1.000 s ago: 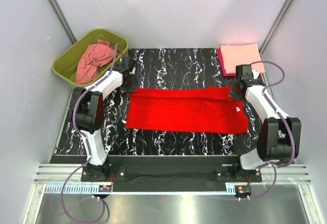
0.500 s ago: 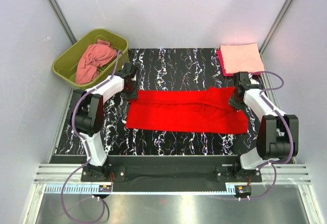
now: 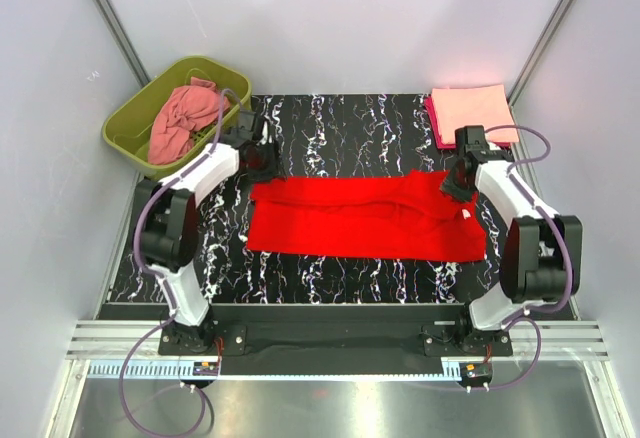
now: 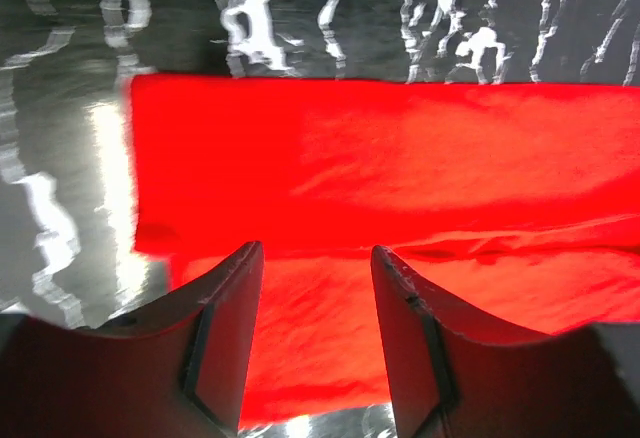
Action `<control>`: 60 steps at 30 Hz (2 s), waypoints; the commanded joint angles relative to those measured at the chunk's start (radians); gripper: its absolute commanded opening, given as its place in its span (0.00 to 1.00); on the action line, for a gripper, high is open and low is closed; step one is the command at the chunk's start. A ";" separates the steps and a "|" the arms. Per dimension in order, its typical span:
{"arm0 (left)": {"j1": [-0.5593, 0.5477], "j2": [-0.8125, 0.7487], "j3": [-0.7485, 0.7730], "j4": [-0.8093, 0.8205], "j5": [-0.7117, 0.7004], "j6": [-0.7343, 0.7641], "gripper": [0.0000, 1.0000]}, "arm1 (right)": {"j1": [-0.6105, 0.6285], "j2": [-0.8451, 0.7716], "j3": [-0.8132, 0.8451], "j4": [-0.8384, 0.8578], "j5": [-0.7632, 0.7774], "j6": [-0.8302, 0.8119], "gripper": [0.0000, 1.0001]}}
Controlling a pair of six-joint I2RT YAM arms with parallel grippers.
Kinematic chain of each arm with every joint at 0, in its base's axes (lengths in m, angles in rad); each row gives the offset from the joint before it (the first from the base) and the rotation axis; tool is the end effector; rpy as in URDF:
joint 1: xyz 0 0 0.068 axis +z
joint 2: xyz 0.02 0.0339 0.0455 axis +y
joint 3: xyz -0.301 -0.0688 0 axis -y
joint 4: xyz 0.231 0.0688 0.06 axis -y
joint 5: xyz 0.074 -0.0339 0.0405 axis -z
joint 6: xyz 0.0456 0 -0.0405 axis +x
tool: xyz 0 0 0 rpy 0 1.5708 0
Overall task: Fold and stack the t-shirts
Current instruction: Fold the tshirt
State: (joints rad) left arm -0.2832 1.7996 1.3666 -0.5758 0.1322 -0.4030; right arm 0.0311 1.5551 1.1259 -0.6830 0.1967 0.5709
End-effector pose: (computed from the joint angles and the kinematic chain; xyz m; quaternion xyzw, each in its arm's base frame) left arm 0.3696 -0.1138 0.2633 -0.0391 0.9581 -0.1528 0.2392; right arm 0.3030 0.0005 0.2664 0.2799 0.9281 -0.0243 0.2444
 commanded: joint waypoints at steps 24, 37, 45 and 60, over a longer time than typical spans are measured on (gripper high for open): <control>-0.053 0.072 0.000 0.204 0.275 -0.160 0.56 | 0.116 0.127 0.161 0.045 -0.272 -0.111 0.31; -0.094 0.119 -0.089 0.163 0.046 -0.192 0.56 | 0.216 0.327 0.167 0.054 -0.149 -0.264 0.31; -0.094 0.067 -0.095 0.177 -0.003 -0.217 0.57 | 0.225 0.229 0.193 -0.004 -0.114 -0.241 0.32; -0.309 0.150 0.084 0.477 0.406 -0.223 0.58 | -0.171 0.129 0.189 -0.110 -0.039 0.006 0.40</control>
State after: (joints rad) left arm -0.5453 1.8915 1.3987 -0.2131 0.4404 -0.6117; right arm -0.1314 1.6920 1.3033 -0.7750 0.1249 0.5430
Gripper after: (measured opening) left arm 0.574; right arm 0.393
